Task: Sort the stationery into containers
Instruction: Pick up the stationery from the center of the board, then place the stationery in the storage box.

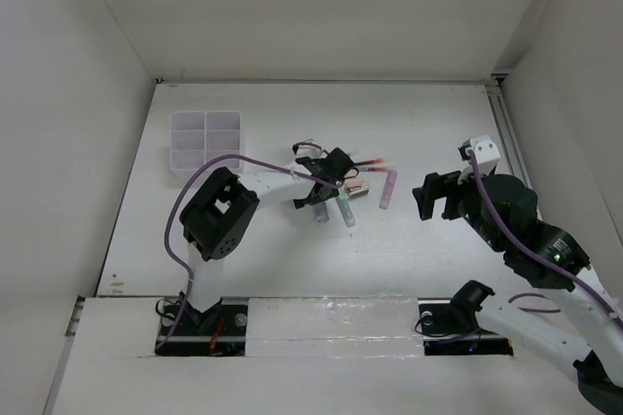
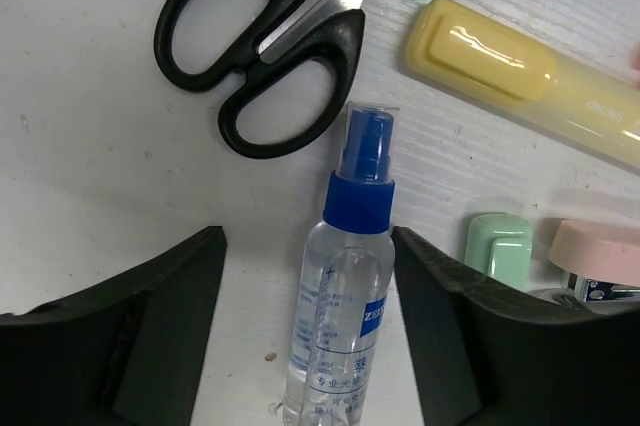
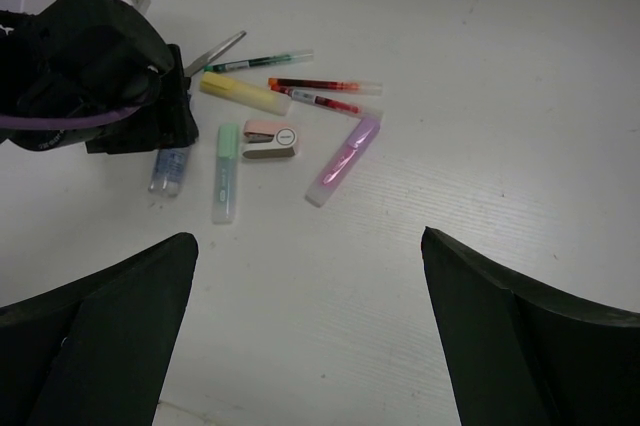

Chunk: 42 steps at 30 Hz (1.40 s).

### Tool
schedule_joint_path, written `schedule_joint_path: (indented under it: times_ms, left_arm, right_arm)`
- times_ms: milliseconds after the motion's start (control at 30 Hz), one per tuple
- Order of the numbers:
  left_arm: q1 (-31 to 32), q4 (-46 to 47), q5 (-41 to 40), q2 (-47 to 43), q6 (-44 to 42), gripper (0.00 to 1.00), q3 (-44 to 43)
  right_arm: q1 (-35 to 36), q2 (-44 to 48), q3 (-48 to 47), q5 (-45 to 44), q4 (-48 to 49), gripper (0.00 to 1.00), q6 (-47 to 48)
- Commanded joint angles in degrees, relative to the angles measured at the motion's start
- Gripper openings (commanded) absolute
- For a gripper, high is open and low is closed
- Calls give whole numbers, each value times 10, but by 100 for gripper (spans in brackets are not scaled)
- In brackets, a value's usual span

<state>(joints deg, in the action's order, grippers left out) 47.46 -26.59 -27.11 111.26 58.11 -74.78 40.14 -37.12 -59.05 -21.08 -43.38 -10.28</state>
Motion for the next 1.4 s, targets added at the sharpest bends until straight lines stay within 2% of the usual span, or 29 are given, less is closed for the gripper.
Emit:
schedule_joint_path:
  times_ms: [0, 67, 133, 167, 200, 333, 600, 833, 933, 967, 1100, 1233, 1333, 1367]
  left_arm:
    - [-4, -8, 5, 4, -5, 60, -17]
    - [-4, -7, 11, 4, -5, 55, -17]
    - [-4, -2, 19, 4, -5, 44, -12]
    - [-4, -2, 25, 9, -5, 38, -12]
    - [-4, -2, 31, 9, -5, 26, -6]
    - [-4, -2, 36, 9, -5, 0, -6]
    - [-4, -27, 48, -77, -56, 0, -7]
    - [-12, -96, -56, -165, -120, 0, -91]
    - [-58, -112, -124, -179, -136, 0, -147]
    - [-95, -112, -157, -194, -142, 0, -155]
    - [-194, -119, -211, -206, -89, 0, -193]
    - [-249, -66, -286, -198, -107, 0, -220]
    - [-291, 51, -296, -191, -177, 0, -208]
    - [-302, 125, -285, -191, -229, 0, -185]
  right_arm:
    - [-3, 4, 1, 3, 7, 100, 3]
    - [-3, 4, 6, 3, 7, 100, 3]
    - [-3, 4, 6, 3, 7, 100, 3]
    - [-3, 4, 6, 3, 7, 100, 3]
    - [-3, 4, 6, 3, 7, 100, 8]
    - [-3, 4, 1, 3, 7, 100, 8]
    - [-3, -1, -5, 3, 7, 100, 13]
    - [-3, -1, -5, 3, 13, 100, 13]
    - [-3, -1, -5, 9, 18, 100, 13]
    - [-3, -1, -5, 16, 25, 100, 13]
    - [-3, 5, 14, 37, 52, 100, 13]
    - [-3, 5, 20, 74, 69, 100, 13]
    - [-3, 5, 32, 92, 88, 100, 13]
    - [-3, 5, 39, 100, 96, 100, 13]
